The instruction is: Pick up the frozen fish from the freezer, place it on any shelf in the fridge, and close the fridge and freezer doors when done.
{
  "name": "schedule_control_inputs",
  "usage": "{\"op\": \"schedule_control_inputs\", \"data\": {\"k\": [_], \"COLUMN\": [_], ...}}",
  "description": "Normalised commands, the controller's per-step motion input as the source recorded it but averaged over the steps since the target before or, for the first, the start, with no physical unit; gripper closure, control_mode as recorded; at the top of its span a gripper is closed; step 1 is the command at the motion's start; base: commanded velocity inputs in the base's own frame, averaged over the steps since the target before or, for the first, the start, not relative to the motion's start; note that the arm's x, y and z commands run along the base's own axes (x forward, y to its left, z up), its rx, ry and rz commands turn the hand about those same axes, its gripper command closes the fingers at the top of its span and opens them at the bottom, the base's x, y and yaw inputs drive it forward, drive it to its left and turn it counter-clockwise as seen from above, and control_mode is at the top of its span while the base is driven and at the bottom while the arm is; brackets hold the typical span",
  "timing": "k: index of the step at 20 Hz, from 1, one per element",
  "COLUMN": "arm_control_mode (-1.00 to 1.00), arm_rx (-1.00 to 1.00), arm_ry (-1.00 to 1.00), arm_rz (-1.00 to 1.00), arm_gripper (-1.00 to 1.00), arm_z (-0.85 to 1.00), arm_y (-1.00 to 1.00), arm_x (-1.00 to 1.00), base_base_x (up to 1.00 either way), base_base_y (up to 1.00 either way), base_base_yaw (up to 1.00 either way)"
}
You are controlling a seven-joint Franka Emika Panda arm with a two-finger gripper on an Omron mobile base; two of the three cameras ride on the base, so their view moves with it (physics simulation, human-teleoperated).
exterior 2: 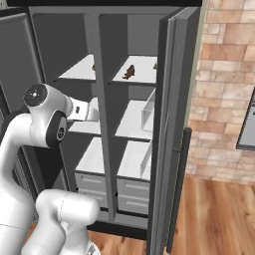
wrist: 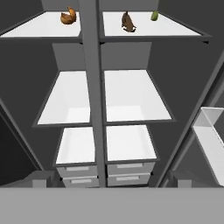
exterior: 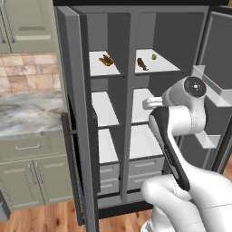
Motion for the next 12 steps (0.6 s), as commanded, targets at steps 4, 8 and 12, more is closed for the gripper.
{"op": "schedule_control_inputs", "data": {"k": [4, 8, 12], "arm_control_mode": [1.00, 1.00, 1.00], "arm_rx": [0.00, 0.00, 0.00], "arm_ry": [0.00, 0.00, 0.00], "arm_rz": [0.00, 0.00, 0.00], "arm_gripper": [-1.00, -1.00, -1.00], "arm_z": [0.00, 0.00, 0.00], "arm_y": [0.00, 0.00, 0.00], "arm_x": [0.00, 0.00, 0.00], "base_base_x": [-0.11, -0.33, -0.16], "base_base_y": [-0.11, -0.28, -0.09], "base_base_yaw": [0.00, 0.00, 0.00]}}
